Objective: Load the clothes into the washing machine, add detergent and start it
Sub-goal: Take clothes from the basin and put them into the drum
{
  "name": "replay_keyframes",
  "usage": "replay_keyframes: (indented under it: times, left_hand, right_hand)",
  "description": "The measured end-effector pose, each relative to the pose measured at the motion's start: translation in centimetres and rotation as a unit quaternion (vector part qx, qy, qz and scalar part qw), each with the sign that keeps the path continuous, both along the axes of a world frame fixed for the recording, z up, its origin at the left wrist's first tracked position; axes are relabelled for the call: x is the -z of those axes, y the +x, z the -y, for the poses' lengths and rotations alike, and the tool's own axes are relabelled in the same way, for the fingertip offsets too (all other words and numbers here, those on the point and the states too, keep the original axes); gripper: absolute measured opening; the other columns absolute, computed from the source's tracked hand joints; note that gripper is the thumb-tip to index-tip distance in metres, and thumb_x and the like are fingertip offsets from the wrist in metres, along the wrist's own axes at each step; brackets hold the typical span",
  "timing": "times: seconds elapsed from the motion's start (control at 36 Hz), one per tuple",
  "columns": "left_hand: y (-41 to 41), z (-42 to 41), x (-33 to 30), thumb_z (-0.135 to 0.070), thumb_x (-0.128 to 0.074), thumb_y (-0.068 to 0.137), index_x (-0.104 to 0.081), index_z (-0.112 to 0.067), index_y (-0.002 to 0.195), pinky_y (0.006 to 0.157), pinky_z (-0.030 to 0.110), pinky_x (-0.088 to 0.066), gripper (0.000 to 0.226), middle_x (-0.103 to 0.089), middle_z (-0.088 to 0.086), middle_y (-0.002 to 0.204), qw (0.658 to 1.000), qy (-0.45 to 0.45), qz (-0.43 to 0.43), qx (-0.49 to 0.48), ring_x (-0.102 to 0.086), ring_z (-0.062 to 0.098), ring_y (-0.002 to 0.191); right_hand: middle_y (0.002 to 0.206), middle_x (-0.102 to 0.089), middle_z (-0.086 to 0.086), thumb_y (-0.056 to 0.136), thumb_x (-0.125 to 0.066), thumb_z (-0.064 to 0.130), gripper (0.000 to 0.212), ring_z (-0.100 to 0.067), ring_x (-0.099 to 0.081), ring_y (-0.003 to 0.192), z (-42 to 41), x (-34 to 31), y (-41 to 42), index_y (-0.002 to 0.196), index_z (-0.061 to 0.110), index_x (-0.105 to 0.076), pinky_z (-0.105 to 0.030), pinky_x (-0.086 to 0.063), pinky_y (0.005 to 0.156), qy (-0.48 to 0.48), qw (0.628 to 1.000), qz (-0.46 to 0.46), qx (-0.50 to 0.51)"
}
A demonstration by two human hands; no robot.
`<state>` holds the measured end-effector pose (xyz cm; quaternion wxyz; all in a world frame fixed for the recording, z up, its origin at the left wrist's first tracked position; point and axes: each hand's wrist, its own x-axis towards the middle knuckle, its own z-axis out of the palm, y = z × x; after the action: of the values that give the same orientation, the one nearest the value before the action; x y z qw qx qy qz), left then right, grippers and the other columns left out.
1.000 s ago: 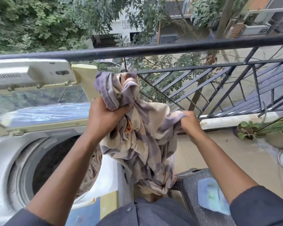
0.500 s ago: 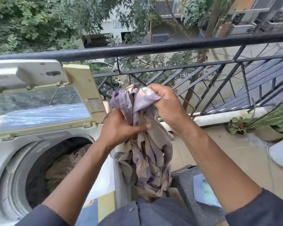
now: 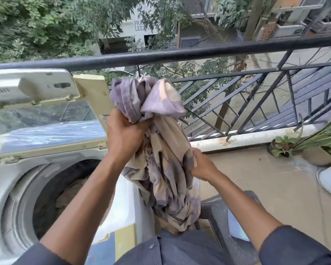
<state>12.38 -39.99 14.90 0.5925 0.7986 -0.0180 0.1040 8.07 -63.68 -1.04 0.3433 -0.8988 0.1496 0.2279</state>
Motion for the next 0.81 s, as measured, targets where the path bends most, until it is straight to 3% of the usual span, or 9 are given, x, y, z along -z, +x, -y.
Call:
replay_keyframes:
  times: [0.06, 0.08, 0.22, 0.28, 0.36, 0.44, 0.58, 0.72, 0.81]
  left_hand:
    - [-0.1, 0.0, -1.1, -0.019, -0.087, 0.078, -0.073, -0.053, 0.085, 0.072, 0.022, -0.058, 0.037, -0.075, -0.033, 0.085, 1.0, -0.021, 0.022, 0.006, -0.07, -0.011, 0.084]
    - [-0.1, 0.0, -1.6, -0.018, -0.087, 0.079, -0.073, -0.049, 0.09, 0.075, 0.019, -0.058, 0.036, -0.076, -0.033, 0.089, 0.999, -0.035, 0.032, 0.004, -0.071, -0.01, 0.089]
    - [0.6, -0.3, -3.0, -0.025, -0.088, 0.079, -0.078, -0.029, 0.109, 0.092, 0.053, -0.063, 0.031, -0.082, -0.011, 0.106, 0.997, -0.06, 0.047, -0.02, -0.076, 0.013, 0.105]
    - [0.7, -0.3, -3.0, -0.027, -0.088, 0.079, -0.078, -0.024, 0.11, 0.092, 0.052, -0.063, 0.032, -0.082, -0.011, 0.105, 0.998, -0.048, 0.041, -0.02, -0.077, 0.012, 0.104]
    - [0.7, -0.6, -2.5, -0.028, -0.088, 0.081, -0.077, -0.033, 0.095, 0.083, 0.046, -0.064, 0.018, -0.08, -0.02, 0.09, 0.999, -0.011, 0.025, -0.019, -0.076, 0.005, 0.093]
    - [0.7, -1.1, -1.6, -0.038, -0.084, 0.076, -0.072, -0.036, 0.081, 0.073, 0.042, -0.06, 0.013, -0.074, -0.024, 0.076, 0.998, 0.047, -0.003, -0.034, -0.067, -0.003, 0.077]
    - [0.7, -0.9, 0.6, -0.027, -0.086, 0.085, -0.077, -0.019, 0.106, 0.064, 0.036, -0.044, 0.024, -0.069, -0.016, 0.081, 0.992, 0.115, -0.046, -0.029, -0.065, 0.011, 0.089]
    - [0.3, 0.0, 2.7, -0.034, -0.083, 0.087, -0.076, -0.02, 0.099, 0.07, 0.039, -0.049, 0.02, -0.075, 0.003, 0.091, 0.982, 0.156, -0.106, -0.014, -0.072, 0.031, 0.094]
    - [0.1, 0.2, 3.5, -0.053, -0.073, 0.076, -0.077, -0.018, 0.105, 0.075, 0.045, -0.058, 0.046, -0.079, 0.007, 0.096, 0.978, 0.16, -0.13, -0.022, -0.073, 0.035, 0.094]
  right_hand:
    - [0.133, -0.06, -0.009, 0.041, -0.072, 0.064, 0.117, -0.036, -0.059, 0.123, 0.7, 4.3, 0.3, 0.147, 0.036, -0.031, -0.046, -0.053, 0.097, -0.021, 0.998, -0.049, -0.027]
    - [0.129, -0.061, -0.008, 0.038, -0.071, 0.066, 0.116, -0.035, -0.06, 0.121, 0.7, 6.0, 0.5, 0.144, 0.038, -0.035, -0.044, -0.054, 0.095, -0.032, 0.997, -0.064, -0.035]
    - [0.109, -0.074, -0.01, 0.059, -0.057, 0.064, 0.064, -0.035, -0.069, 0.103, -1.2, 6.2, 0.6, 0.111, 0.028, -0.066, -0.04, -0.056, 0.079, -0.027, 0.997, -0.064, -0.029]
    - [0.1, -0.074, -0.011, 0.065, -0.054, 0.051, 0.043, -0.036, -0.07, 0.096, -1.1, 6.2, 0.5, 0.097, 0.025, -0.065, -0.041, -0.058, 0.075, -0.021, 0.999, -0.046, -0.005]
    - [0.103, -0.073, -0.014, 0.075, -0.049, 0.033, 0.034, -0.037, -0.071, 0.1, -0.2, 5.1, 0.8, 0.1, 0.019, -0.067, -0.04, -0.056, 0.075, -0.033, 0.998, -0.02, 0.046]
    - [0.113, -0.073, -0.017, 0.085, -0.05, 0.027, 0.035, -0.041, -0.068, 0.107, 1.6, 3.1, 1.9, 0.11, 0.013, -0.069, -0.037, -0.05, 0.076, -0.051, 0.994, 0.024, 0.098]
    - [0.09, -0.072, -0.017, 0.088, -0.064, 0.028, 0.02, -0.036, -0.07, 0.092, 3.7, -2.5, 3.8, 0.084, 0.009, -0.069, -0.036, -0.047, 0.068, -0.034, 0.985, 0.105, 0.13]
    - [0.067, -0.065, -0.006, 0.082, -0.06, 0.046, 0.036, -0.031, -0.064, 0.068, 2.7, -10.2, 3.5, 0.078, 0.013, -0.071, -0.035, -0.041, 0.057, -0.015, 0.965, 0.233, 0.118]
    - [0.057, -0.051, 0.001, 0.083, -0.057, 0.031, 0.022, -0.026, -0.052, 0.064, 1.5, -13.4, 3.2, 0.069, 0.019, -0.069, -0.036, -0.038, 0.054, -0.03, 0.949, 0.302, 0.088]
